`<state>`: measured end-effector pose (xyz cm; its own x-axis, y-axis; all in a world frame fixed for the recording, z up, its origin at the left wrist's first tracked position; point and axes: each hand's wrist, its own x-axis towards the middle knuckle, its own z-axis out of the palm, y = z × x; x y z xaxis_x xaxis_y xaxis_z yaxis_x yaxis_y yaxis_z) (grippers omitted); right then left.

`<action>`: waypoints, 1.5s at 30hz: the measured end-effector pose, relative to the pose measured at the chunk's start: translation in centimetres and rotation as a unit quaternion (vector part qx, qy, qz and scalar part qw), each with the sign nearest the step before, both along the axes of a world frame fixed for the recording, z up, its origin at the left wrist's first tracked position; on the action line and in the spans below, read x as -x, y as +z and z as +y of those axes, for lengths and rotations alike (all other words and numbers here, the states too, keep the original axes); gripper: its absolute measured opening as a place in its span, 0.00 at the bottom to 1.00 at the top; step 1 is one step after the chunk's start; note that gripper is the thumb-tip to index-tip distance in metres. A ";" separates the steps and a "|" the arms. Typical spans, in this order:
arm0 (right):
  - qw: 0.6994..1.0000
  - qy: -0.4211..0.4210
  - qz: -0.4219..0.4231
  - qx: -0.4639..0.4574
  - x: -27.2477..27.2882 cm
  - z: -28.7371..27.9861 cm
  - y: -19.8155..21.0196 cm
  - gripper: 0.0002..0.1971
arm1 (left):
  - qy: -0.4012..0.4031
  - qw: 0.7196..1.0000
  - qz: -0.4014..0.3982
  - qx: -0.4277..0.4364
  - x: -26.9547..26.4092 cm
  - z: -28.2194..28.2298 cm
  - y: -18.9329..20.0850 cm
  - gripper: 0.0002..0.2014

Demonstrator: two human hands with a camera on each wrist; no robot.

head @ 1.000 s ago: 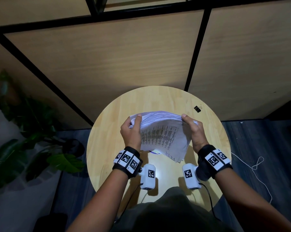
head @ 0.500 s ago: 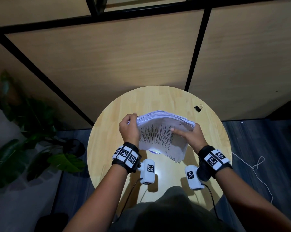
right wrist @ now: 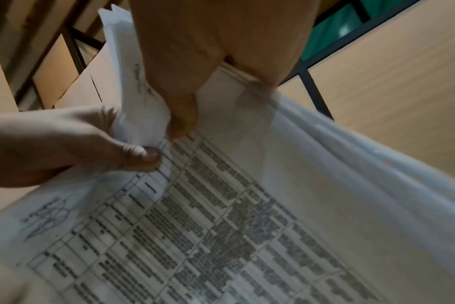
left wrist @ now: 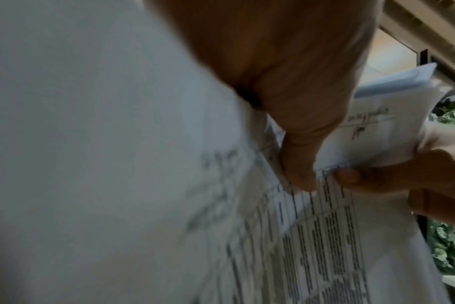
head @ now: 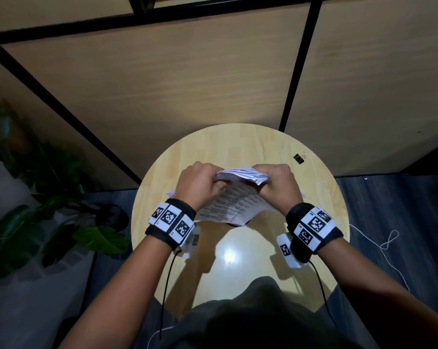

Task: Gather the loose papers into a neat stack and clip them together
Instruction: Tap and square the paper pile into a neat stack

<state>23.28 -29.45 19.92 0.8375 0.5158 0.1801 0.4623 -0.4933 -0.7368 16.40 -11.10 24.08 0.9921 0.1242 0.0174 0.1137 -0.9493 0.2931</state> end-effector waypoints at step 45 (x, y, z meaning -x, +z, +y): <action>0.908 -0.156 0.353 -0.162 -1.7 -5.5 -10.0 0.15 | 0.309 0.795 -0.028 0.521 4.2 5.1 -13.1 0.14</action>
<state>25.02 -34.90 9.90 0.8998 0.2499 -0.3578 -0.3057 -0.2241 -0.9254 12.19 -5.98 10.97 0.7371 0.5640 -0.3724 0.4229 0.0450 0.9051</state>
